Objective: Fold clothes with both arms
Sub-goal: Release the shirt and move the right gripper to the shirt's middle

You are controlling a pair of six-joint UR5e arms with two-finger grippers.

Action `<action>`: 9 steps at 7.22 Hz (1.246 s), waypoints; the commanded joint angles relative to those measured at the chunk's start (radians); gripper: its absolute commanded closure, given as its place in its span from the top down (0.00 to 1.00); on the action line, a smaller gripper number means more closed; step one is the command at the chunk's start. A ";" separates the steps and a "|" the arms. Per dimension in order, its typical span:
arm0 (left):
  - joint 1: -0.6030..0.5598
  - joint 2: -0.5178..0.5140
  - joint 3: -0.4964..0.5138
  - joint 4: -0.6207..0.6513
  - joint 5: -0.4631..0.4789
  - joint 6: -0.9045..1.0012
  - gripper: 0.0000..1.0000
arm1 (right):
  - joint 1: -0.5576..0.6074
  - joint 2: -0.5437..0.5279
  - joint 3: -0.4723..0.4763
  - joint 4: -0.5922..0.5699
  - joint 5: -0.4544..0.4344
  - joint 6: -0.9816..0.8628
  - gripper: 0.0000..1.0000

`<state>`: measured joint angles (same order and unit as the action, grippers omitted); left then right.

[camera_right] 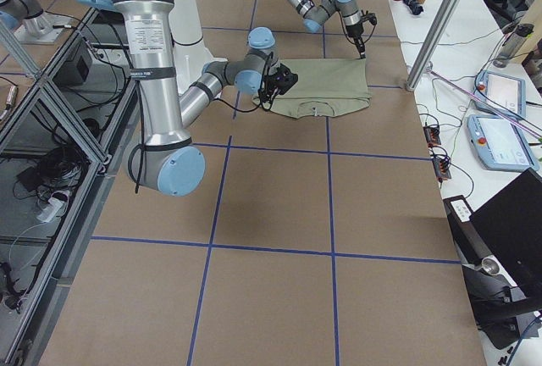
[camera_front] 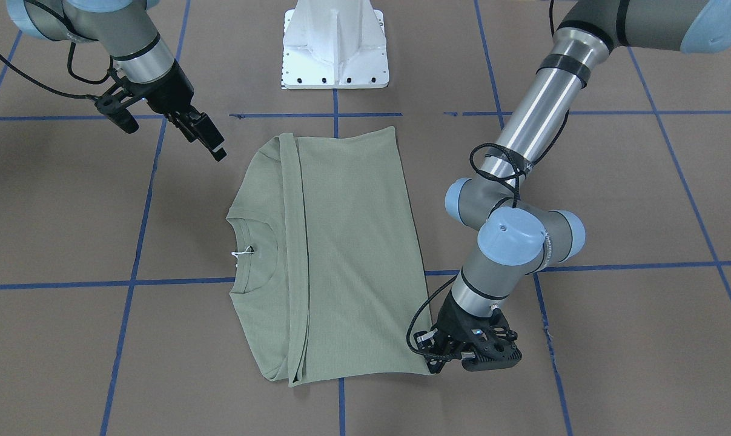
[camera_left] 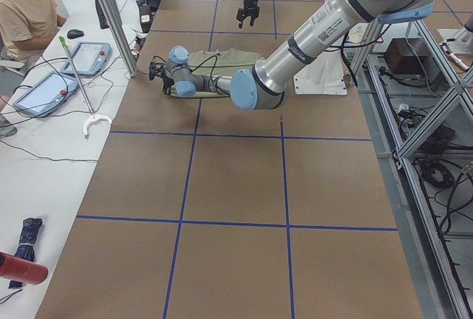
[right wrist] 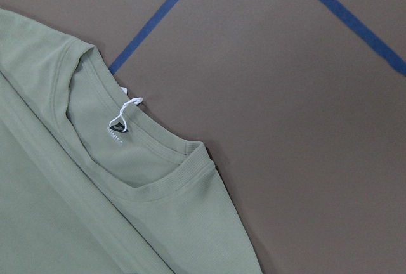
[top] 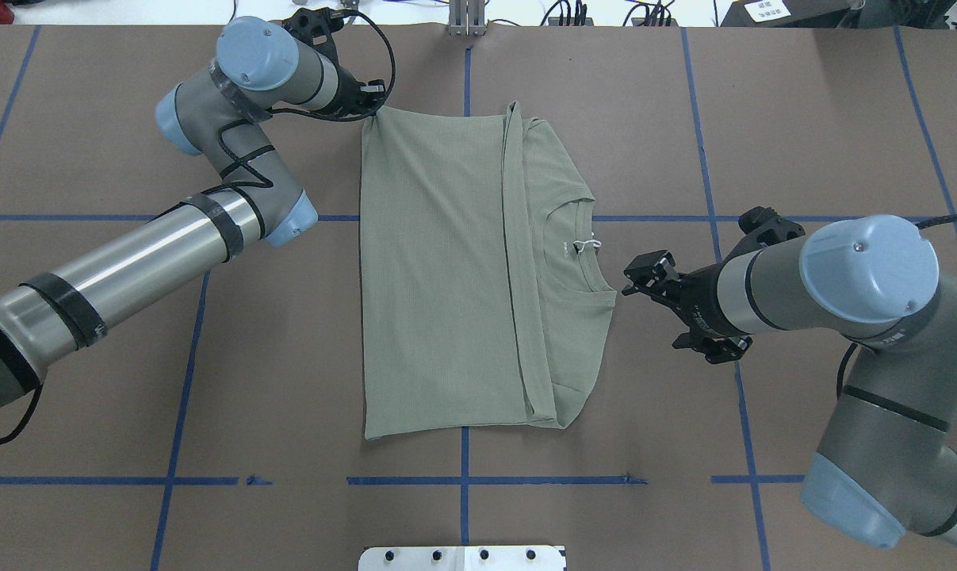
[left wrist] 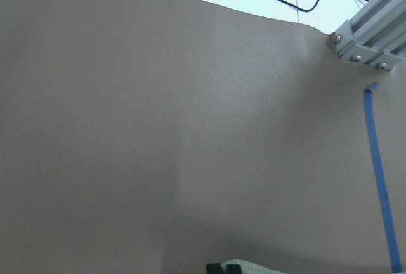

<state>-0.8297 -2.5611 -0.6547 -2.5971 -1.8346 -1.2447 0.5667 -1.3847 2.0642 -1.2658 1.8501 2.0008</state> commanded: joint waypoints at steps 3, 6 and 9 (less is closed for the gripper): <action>-0.015 0.055 -0.093 -0.015 -0.008 0.007 0.58 | -0.048 0.114 -0.070 -0.007 -0.035 -0.013 1.00; -0.019 0.220 -0.342 0.024 -0.087 0.004 0.58 | -0.155 0.182 -0.099 -0.160 -0.035 -0.355 1.00; -0.022 0.367 -0.527 0.038 -0.141 -0.021 0.58 | -0.206 0.309 -0.125 -0.435 -0.066 -0.768 0.99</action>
<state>-0.8504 -2.2515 -1.1090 -2.5602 -1.9627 -1.2525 0.3776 -1.1310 1.9507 -1.5962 1.8047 1.4031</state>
